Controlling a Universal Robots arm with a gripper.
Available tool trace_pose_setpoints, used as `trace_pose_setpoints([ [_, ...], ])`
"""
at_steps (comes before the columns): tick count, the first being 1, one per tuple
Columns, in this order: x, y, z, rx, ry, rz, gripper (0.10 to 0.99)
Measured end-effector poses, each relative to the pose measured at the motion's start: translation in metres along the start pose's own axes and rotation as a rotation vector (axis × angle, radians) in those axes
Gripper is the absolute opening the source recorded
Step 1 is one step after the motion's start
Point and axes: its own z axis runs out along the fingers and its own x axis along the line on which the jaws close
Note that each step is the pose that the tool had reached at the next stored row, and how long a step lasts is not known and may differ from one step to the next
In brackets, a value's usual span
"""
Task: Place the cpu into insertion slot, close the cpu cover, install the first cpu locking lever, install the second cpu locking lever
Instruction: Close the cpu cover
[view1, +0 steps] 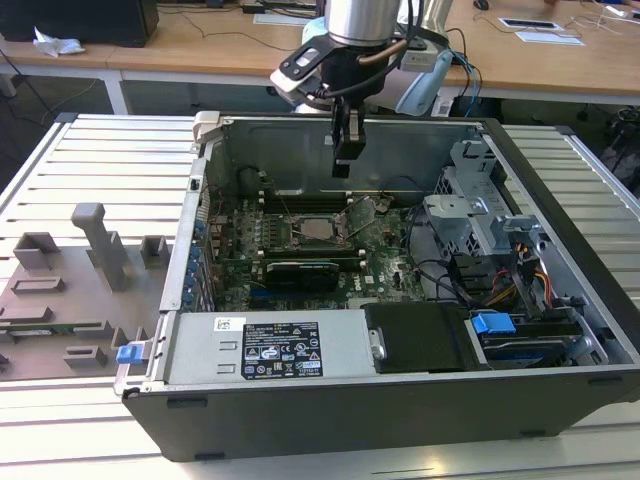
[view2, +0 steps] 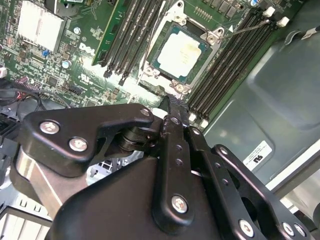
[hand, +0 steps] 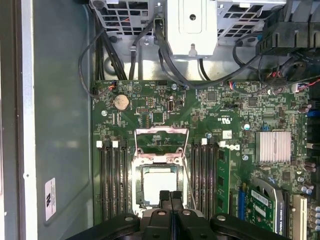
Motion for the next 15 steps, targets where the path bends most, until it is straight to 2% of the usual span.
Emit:
trace_pose_setpoints([
  [15, 0.0003, 0.0027, 0.0048, 0.000, 0.0000, 0.000, 0.106],
])
